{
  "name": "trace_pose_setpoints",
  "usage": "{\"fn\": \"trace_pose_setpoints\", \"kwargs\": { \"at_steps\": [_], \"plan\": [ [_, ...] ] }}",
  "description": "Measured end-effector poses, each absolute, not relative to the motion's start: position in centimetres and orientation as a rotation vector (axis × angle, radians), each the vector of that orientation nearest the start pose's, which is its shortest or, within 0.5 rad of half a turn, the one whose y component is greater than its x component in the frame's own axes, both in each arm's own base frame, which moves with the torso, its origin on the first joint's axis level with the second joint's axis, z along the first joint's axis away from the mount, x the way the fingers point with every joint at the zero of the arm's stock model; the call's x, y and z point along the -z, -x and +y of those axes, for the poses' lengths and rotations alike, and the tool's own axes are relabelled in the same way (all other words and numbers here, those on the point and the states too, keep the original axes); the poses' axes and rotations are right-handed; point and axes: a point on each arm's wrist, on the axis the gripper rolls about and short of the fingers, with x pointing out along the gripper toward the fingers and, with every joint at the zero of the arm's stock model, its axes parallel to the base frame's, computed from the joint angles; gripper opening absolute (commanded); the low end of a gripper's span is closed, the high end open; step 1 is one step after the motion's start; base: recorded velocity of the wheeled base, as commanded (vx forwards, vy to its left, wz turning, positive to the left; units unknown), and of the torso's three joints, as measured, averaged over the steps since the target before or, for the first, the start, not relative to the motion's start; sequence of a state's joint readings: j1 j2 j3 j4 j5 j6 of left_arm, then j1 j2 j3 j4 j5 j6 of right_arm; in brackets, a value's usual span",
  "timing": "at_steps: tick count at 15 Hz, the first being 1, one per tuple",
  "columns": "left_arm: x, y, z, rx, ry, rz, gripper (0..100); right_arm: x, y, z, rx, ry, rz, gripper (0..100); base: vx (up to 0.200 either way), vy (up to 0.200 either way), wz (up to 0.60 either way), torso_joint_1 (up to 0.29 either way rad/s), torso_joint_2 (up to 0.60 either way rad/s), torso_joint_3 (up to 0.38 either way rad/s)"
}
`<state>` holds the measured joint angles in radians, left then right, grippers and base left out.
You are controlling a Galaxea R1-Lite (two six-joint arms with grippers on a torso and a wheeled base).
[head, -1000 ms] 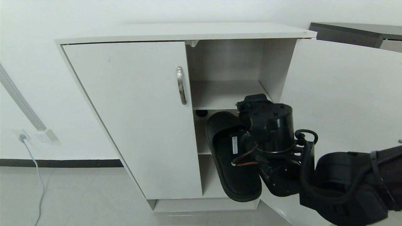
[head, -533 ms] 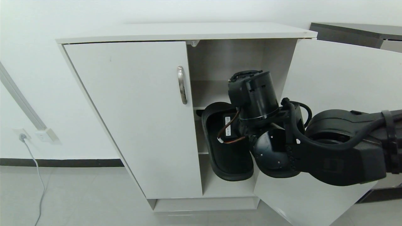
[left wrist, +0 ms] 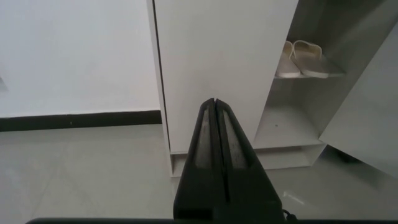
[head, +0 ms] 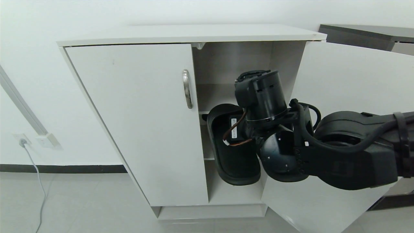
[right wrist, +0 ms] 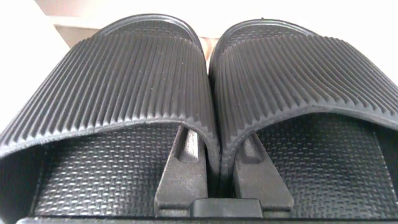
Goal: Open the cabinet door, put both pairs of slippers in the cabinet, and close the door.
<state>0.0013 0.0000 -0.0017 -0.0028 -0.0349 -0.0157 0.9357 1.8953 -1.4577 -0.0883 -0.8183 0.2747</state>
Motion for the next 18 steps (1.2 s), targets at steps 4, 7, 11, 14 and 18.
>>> {"fn": "trace_pose_setpoints", "kwargs": {
  "at_steps": [4,7,11,14,18],
  "plan": [
    [-7.6,2.3,-0.1,0.033,0.016,-0.004,0,-24.5,-23.6,29.3,-0.084,-0.003,0.238,0,0.2,0.0,0.0,0.007,0.0,0.002],
    [-7.6,2.3,-0.1,0.034,0.017,-0.004,0,-24.4,-23.8,29.3,-0.081,-0.001,0.24,0,0.2,0.0,0.0,0.004,0.0,-0.001],
    [-7.6,2.3,-0.1,0.033,0.018,-0.004,0,-24.1,-25.4,29.3,-0.051,-0.019,0.229,0,0.0,0.0,0.0,0.0,0.0,0.0],
    [-7.6,2.3,-0.1,0.032,0.018,-0.004,0,-24.1,-27.1,29.8,-0.035,-0.041,0.212,0,0.0,0.0,0.0,0.0,0.0,0.0],
    [-7.6,2.3,-0.1,0.033,0.018,-0.004,0,-23.9,-30.0,30.6,-0.001,-0.053,0.193,0,0.0,0.0,0.0,0.0,0.0,0.0]
  ]
}}
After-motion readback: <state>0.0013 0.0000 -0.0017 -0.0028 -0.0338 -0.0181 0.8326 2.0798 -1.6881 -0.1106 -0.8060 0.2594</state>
